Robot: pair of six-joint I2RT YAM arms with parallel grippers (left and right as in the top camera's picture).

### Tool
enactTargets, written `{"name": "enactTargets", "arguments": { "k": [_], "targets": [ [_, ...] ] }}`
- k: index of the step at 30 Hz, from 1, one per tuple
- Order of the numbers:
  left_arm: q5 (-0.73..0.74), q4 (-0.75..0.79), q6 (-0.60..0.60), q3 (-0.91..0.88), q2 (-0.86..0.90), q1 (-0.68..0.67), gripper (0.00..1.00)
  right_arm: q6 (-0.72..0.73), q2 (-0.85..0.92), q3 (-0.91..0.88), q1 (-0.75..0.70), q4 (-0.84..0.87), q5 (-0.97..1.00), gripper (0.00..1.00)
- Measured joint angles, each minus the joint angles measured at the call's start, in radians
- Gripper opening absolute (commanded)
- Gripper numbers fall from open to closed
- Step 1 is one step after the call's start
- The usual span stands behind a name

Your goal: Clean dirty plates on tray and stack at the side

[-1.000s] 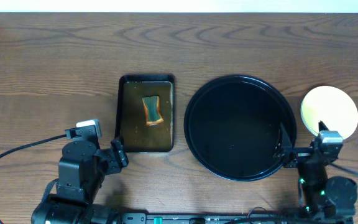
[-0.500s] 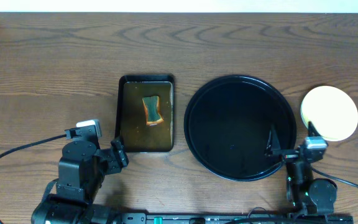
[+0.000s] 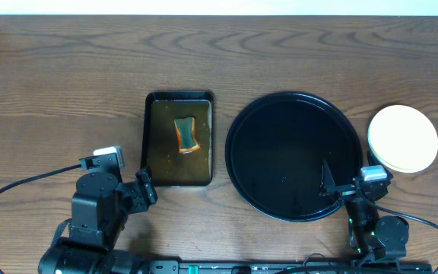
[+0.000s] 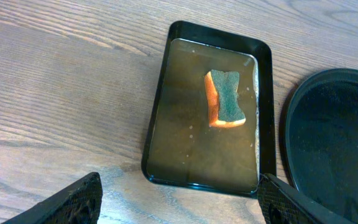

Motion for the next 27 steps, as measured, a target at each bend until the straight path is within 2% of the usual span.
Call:
{"name": "enactTargets", "arguments": {
  "k": [23,27],
  "targets": [
    [0.000,-0.021,0.000,-0.001,-0.003,0.001,0.80,-0.008,0.000,0.000,0.000,0.000,0.000,0.99],
    [0.001,0.028,0.001,-0.039,-0.037,0.025,0.81,-0.008,0.000,0.000,0.000,0.000,0.000,0.99]
  ]
}}
